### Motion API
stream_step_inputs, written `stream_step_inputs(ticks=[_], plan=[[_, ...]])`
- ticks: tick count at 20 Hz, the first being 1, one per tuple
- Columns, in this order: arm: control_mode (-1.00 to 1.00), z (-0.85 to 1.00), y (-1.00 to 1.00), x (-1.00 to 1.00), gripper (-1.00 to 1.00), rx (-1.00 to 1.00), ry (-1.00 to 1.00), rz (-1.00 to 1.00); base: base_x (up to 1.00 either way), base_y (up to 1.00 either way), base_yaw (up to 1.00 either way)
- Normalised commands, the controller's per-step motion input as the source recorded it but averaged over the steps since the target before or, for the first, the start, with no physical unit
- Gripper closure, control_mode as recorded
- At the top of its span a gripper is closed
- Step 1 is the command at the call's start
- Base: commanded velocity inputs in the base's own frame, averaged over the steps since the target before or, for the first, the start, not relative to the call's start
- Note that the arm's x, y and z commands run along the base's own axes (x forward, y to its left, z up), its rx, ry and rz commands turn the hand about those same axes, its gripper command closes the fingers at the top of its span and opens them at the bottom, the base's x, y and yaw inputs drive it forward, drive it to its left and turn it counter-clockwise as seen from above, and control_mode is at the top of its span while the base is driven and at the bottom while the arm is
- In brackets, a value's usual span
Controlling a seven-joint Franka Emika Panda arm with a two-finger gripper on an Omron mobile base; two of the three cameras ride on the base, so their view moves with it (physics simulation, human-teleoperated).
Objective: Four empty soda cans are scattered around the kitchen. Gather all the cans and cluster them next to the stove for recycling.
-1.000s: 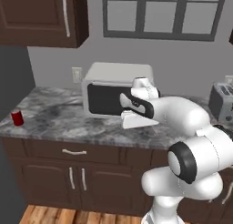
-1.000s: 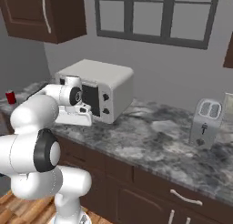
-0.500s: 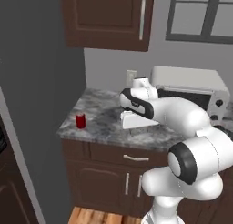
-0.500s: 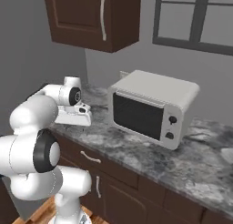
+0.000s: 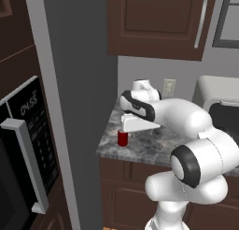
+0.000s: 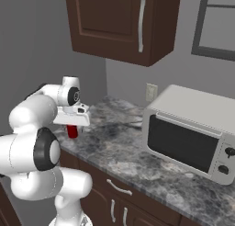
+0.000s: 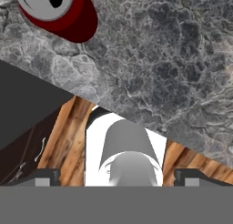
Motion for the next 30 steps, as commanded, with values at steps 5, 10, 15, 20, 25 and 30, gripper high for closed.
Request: stream_step_inputs(ticks=[5, 10, 15, 20, 25, 30], plan=[[1.00, 0.00, 0.00, 0.00, -1.00, 0.00, 0.00, 0.00, 0.00, 0.00, 0.00], [1.00, 0.00, 0.00, 0.00, -1.00, 0.00, 0.00, 0.00, 0.00, 0.00, 0.00], [-1.00, 0.00, 0.00, 0.00, -1.00, 0.00, 0.00, 0.00, 0.00, 0.00, 0.00], [-1.00, 0.00, 0.02, 0.01, -1.00, 0.00, -0.12, 0.00, 0.00, 0.00, 0.00], [-1.00, 0.00, 0.23, 0.01, -1.00, 0.00, -0.17, 0.00, 0.00, 0.00, 0.00], [-1.00, 0.01, 0.02, 0.21, -1.00, 0.00, -0.08, 0.00, 0.00, 0.00, 0.00]])
